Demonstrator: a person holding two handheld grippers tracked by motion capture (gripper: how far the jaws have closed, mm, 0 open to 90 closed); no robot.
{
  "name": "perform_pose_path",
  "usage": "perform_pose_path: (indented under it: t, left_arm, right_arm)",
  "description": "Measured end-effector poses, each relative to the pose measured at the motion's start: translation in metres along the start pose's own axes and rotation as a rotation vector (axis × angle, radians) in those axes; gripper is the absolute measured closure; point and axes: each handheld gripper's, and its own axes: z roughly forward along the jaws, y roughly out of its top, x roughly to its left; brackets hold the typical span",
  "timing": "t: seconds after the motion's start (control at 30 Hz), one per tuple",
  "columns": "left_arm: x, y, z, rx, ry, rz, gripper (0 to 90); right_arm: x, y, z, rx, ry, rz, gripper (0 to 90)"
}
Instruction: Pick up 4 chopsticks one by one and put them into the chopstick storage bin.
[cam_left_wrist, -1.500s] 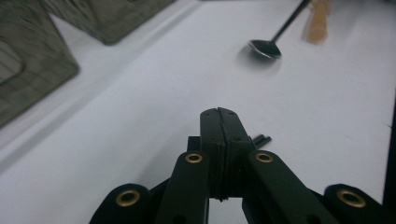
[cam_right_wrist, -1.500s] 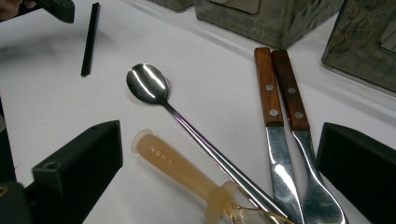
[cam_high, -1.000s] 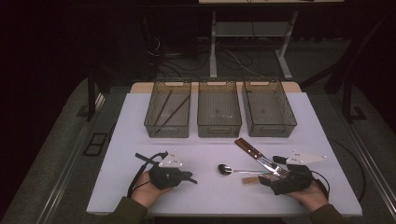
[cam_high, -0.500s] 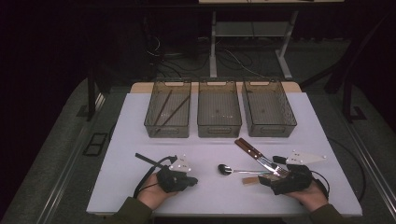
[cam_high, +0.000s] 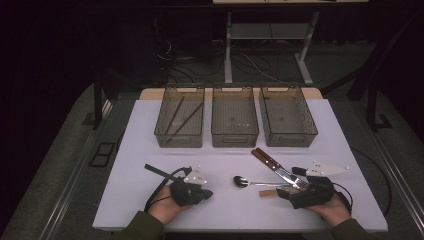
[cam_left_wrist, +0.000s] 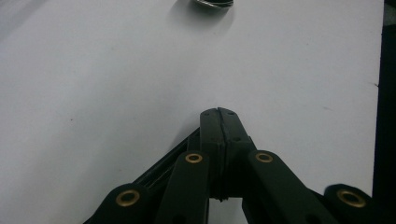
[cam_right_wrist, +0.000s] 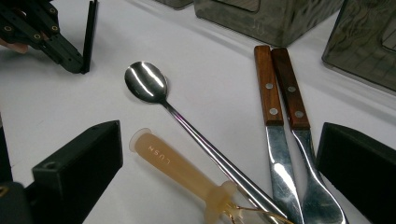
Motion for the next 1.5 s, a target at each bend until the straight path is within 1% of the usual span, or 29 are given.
perform_pose_path:
  t: [0.03,0.13,0.23,0.3,0.53,0.6,0.73,0.97,1.1,1.13,1.17,1.33,1.4,1.43,1.47,1.5]
  left_arm:
    - [0.000,0.000,0.000,-0.003,0.001,-0.005,89.8]
    - [0.002,0.001,0.001,-0.001,0.003,0.006,89.8]
    - [0.002,0.002,0.002,-0.006,0.007,-0.001,89.9]
    - [0.003,0.002,0.002,-0.002,0.009,0.006,89.9]
    - [0.006,0.004,0.004,-0.007,0.016,0.002,89.9]
    - [0.008,0.005,0.004,-0.004,0.017,0.011,89.9]
    - [0.009,0.007,0.006,-0.012,0.020,0.003,89.8]
    - [0.013,0.009,0.008,-0.013,0.030,0.004,89.9]
    - [0.017,0.012,0.010,-0.014,0.039,0.004,89.9]
    - [0.017,0.013,0.012,-0.021,0.038,0.000,89.9]
    - [0.018,0.014,0.012,-0.013,0.037,0.010,89.9]
    - [0.021,0.019,0.016,-0.017,0.048,0.011,89.9]
    - [0.022,0.021,0.018,-0.025,0.049,-0.003,89.9]
    - [0.023,0.022,0.018,-0.020,0.051,0.007,89.9]
    - [0.023,0.022,0.019,-0.027,0.053,0.001,89.9]
    - [0.025,0.023,0.020,-0.022,0.054,0.011,89.9]
  right_arm:
    - [0.000,0.000,0.000,0.000,0.000,0.001,0.5]
    - [0.000,0.000,0.000,0.001,0.001,0.001,0.5]
    - [0.000,0.000,0.000,0.000,0.000,0.002,0.5]
    - [0.000,0.000,0.000,0.000,0.000,0.003,0.5]
    - [0.000,0.000,0.000,0.001,0.000,0.003,0.5]
    - [0.000,0.000,0.000,0.002,0.001,0.003,0.5]
    - [0.000,0.000,0.001,0.003,0.001,0.003,0.5]
    - [-0.001,0.000,0.001,0.004,0.001,0.004,0.5]
    - [-0.001,0.000,0.001,0.005,0.002,0.003,0.5]
    - [-0.001,0.000,0.001,0.006,0.001,0.003,0.5]
    - [-0.001,0.000,0.001,0.006,0.001,0.002,0.5]
    - [-0.001,0.000,0.001,0.006,0.002,0.001,0.5]
    - [-0.001,0.000,0.001,0.007,0.003,0.001,0.5]
    - [-0.001,0.000,0.001,0.007,0.003,0.001,0.5]
    - [-0.001,0.000,0.001,0.006,0.003,0.001,0.5]
    - [-0.001,0.000,0.001,0.006,0.003,0.001,0.5]
